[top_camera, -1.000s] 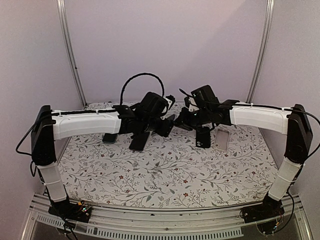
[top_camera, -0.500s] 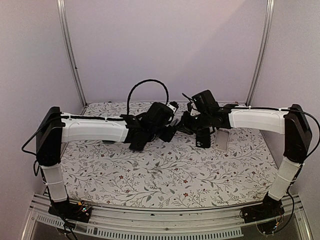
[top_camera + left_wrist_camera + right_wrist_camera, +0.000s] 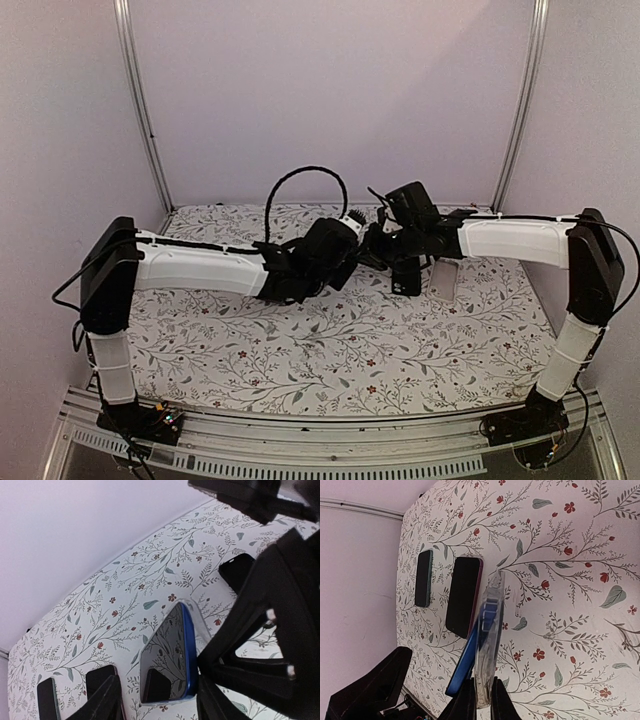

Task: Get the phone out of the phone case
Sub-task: Remove the phone from the phone case.

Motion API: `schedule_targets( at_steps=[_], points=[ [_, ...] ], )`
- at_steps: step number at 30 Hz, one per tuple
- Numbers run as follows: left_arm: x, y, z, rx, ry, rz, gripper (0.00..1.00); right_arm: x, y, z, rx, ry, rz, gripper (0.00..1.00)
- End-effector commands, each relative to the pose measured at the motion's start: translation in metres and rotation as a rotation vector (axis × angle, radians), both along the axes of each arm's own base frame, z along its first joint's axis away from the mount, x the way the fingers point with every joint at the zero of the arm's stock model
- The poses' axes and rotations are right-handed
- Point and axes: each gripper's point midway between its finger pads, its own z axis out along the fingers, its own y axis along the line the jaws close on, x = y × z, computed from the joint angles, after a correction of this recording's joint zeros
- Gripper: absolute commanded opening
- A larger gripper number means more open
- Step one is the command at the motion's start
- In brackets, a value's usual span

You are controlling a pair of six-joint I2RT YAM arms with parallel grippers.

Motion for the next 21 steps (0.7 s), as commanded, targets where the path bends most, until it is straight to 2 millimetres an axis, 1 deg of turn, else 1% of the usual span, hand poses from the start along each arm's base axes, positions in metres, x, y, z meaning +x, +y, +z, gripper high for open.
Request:
schedule_targets(
  at_steps=[1,2,8,14,15,21],
  points=[
    [0.001,-0.002,-0.030,0.063,0.000,0.004,0.50,-0.013,0.034,0.058,0.187,-0.095,0.120,0.00],
    [0.001,-0.003,-0.029,0.058,-0.003,0.003,0.45,-0.013,0.034,0.058,0.189,-0.093,0.118,0.00],
    [0.003,-0.008,-0.028,0.044,-0.002,-0.003,0.23,-0.011,0.028,0.055,0.186,-0.086,0.102,0.00],
    [0.003,-0.012,-0.019,0.004,0.002,-0.008,0.01,-0.010,0.019,0.051,0.179,-0.080,0.085,0.00],
    [0.004,-0.012,-0.018,-0.001,0.001,-0.007,0.00,-0.009,0.017,0.051,0.176,-0.081,0.078,0.00],
    [0.006,-0.011,-0.002,-0.054,-0.002,0.000,0.00,-0.009,0.009,0.048,0.161,-0.085,0.063,0.00]
  ],
)
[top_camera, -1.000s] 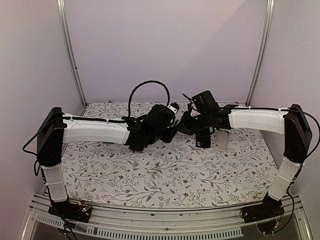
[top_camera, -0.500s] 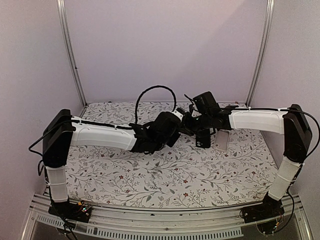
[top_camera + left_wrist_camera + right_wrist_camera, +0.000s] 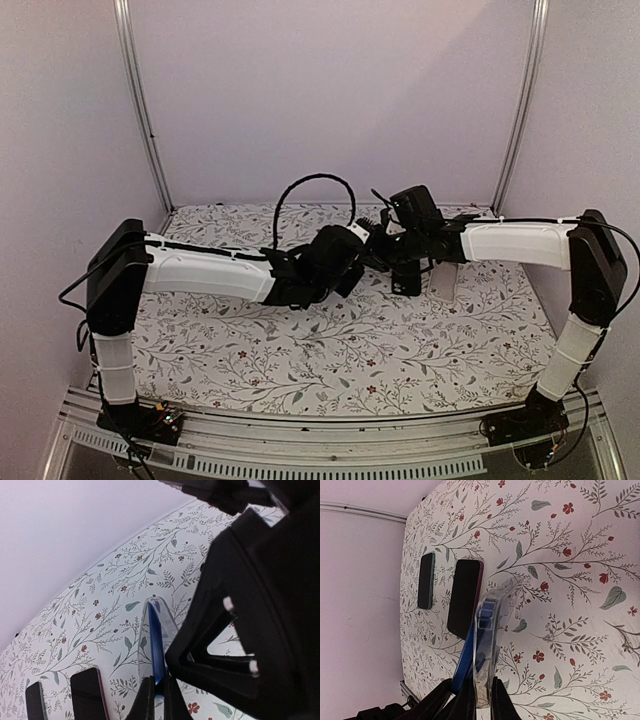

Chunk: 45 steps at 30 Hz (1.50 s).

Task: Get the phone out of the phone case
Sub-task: Remove the phone from the phone case.

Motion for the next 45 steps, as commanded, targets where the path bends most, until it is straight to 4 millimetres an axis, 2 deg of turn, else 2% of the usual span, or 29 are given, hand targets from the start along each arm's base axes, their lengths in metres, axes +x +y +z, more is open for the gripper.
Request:
schedule_targets(
  at_steps=[1,22,37,45],
  points=[
    [0.013,0.007,0.013,-0.059,-0.005,0.045,0.00,-0.011,0.014,0.052,0.128,-0.088,0.080,0.00],
    [0.014,0.021,0.061,-0.185,-0.005,0.027,0.00,-0.007,-0.001,0.021,0.031,-0.063,0.052,0.00],
    [0.008,0.034,0.079,-0.241,0.003,0.009,0.00,-0.007,-0.012,0.004,-0.014,-0.041,0.032,0.00],
    [0.012,0.045,0.079,-0.272,0.023,0.020,0.00,-0.006,-0.019,-0.004,-0.046,-0.036,0.028,0.00]
  ],
)
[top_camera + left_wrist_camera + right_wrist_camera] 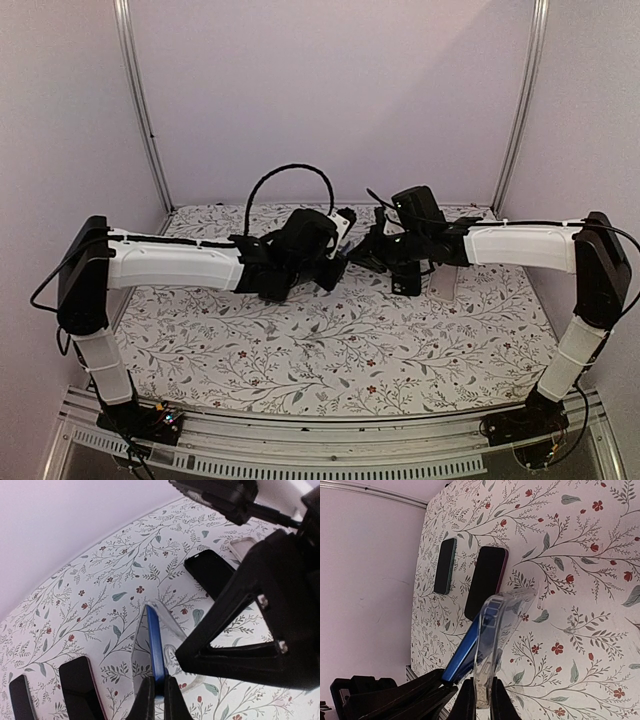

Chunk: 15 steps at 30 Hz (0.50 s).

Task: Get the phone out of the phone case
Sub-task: Remove the phone from the phone case.

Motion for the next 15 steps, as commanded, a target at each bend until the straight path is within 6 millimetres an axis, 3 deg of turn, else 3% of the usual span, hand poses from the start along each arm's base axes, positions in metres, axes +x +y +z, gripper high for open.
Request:
schedule_targets(
  at_steps=[1,15],
  points=[
    [0.023,0.025,0.058,-0.154,-0.082,0.105,0.00,0.002,-0.023,-0.016,-0.084,0.013,-0.041,0.00],
    [0.016,0.028,0.083,-0.264,-0.105,0.057,0.00,0.008,-0.036,-0.036,-0.132,0.040,-0.055,0.00]
  ],
)
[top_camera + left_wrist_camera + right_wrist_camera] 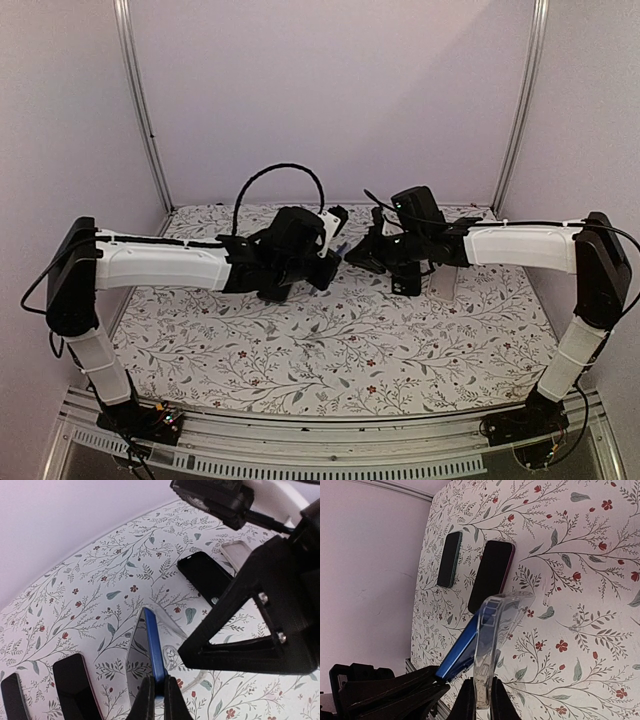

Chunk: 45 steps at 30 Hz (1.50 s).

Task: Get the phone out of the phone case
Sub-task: Remove the phone from the phone case.

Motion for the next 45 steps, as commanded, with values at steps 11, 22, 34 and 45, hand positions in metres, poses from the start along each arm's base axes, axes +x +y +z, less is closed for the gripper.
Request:
schedule_targets(
  at_steps=[11,22,34,45],
  points=[
    [0.015,0.027,0.080,-0.243,-0.138,0.083,0.00,0.016,-0.048,-0.049,-0.148,0.075,-0.114,0.00],
    [0.026,0.046,0.094,-0.268,-0.137,0.169,0.00,0.012,-0.049,-0.062,-0.176,0.070,-0.076,0.00],
    [0.028,0.055,0.094,-0.275,-0.119,0.180,0.00,0.012,-0.063,-0.079,-0.213,0.079,-0.095,0.00],
    [0.028,0.059,0.096,-0.276,-0.117,0.183,0.00,0.018,-0.103,-0.088,-0.230,0.096,-0.187,0.00]
  ],
)
